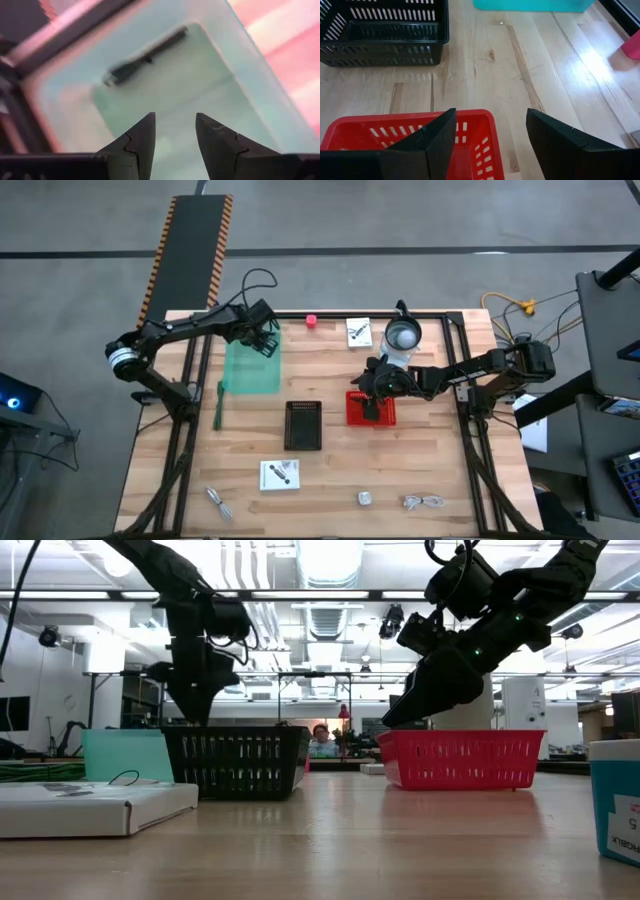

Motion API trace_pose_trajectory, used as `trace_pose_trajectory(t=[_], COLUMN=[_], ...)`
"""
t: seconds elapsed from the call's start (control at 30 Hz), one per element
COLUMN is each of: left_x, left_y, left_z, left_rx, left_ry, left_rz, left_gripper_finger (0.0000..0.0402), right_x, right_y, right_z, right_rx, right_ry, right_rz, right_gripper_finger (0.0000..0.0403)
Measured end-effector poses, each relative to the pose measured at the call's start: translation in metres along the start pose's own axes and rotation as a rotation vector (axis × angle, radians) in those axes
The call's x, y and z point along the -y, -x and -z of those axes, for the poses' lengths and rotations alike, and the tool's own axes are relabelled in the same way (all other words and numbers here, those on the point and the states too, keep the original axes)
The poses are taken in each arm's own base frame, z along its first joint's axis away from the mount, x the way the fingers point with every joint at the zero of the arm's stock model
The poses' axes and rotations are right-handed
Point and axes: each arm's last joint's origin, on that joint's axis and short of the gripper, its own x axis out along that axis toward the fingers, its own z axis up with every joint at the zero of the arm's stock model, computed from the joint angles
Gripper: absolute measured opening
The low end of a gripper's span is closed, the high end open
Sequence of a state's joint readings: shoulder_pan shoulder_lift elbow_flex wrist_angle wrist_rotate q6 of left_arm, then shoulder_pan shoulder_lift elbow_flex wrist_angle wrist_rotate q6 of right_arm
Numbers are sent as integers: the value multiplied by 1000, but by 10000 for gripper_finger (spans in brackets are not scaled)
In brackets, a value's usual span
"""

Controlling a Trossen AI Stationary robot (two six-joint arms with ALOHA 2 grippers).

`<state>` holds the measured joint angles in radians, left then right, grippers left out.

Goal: Pick and place items into bin
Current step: Put the green charger cable into the blue bin

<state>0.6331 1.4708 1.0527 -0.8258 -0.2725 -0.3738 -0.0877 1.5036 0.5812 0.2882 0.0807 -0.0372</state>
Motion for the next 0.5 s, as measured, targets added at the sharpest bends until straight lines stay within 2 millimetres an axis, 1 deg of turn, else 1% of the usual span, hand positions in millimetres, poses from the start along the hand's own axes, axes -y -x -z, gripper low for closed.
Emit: trace_pose_trajectory(t=[0.07, 0.23, 0.5], left_x=[1, 4, 2], left_y=[0, 1, 5], left_z=[1, 2, 3], left_rx=[-21, -54, -57], left_ry=[42, 65, 80], left_rz=[49, 126, 135], left_gripper_finger=[124, 124, 124], right_x=[0, 0, 0], right_y=[0, 0, 0], right_z=[0, 0, 0], right_rx=[0, 0, 0], right_ry=[0, 0, -1], right_rz=[0, 0, 0], right_gripper_finger=[224, 224, 224])
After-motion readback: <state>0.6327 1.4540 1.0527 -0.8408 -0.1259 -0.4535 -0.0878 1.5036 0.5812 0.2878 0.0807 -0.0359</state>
